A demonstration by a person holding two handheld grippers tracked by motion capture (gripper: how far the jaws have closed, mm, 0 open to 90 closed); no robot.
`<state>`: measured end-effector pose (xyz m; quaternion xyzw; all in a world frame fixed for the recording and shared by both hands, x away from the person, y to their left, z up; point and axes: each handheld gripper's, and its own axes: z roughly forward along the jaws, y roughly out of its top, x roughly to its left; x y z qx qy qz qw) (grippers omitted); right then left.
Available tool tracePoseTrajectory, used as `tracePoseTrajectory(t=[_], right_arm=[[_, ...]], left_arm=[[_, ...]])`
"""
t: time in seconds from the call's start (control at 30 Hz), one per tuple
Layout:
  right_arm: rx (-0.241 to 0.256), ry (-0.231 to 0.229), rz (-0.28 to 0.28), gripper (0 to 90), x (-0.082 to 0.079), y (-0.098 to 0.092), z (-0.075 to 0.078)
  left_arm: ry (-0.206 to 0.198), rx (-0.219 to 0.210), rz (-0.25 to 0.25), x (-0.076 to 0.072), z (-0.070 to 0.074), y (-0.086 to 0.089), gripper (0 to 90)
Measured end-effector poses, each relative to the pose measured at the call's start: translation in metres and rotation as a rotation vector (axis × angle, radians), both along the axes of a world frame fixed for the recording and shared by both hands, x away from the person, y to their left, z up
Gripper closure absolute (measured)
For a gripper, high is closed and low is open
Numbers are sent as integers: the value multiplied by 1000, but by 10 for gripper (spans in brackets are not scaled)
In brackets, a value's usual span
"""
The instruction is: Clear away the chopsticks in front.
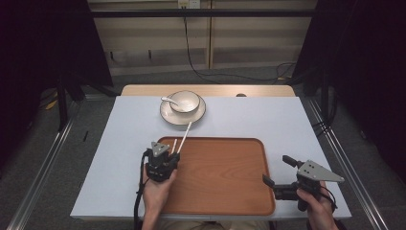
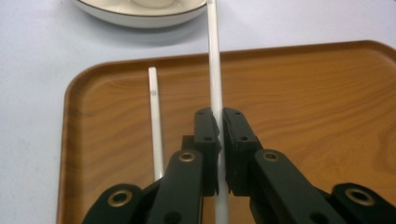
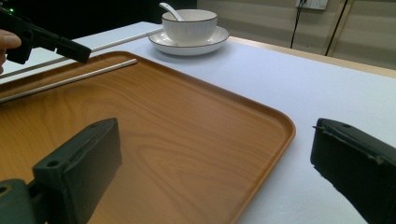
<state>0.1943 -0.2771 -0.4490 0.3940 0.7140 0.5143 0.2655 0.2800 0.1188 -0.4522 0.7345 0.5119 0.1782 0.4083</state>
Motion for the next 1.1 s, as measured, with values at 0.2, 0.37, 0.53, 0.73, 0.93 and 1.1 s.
tracePoseTrajectory(t=[0.2, 0.37, 0.53, 0.73, 0.93, 1.1], right_arm=[[-1, -3, 0, 16, 0, 0, 0], [-1, -1, 4, 16, 0, 0, 0], [0, -1, 5, 16, 0, 0, 0], [-1, -1, 7, 16, 0, 1, 0], [-3, 0, 8, 16, 1, 1, 0], [-2, 1, 10, 16, 1, 1, 0]], left_arm=[[27, 2, 1, -6, -6, -3, 853], [25, 14, 20, -11, -8, 0, 853], [55, 36, 33, -16, -13, 0, 854], [85, 42, 21, -15, -19, 2, 853], [90, 53, 25, -16, -22, 0, 852], [90, 70, 24, -17, -21, -2, 850]])
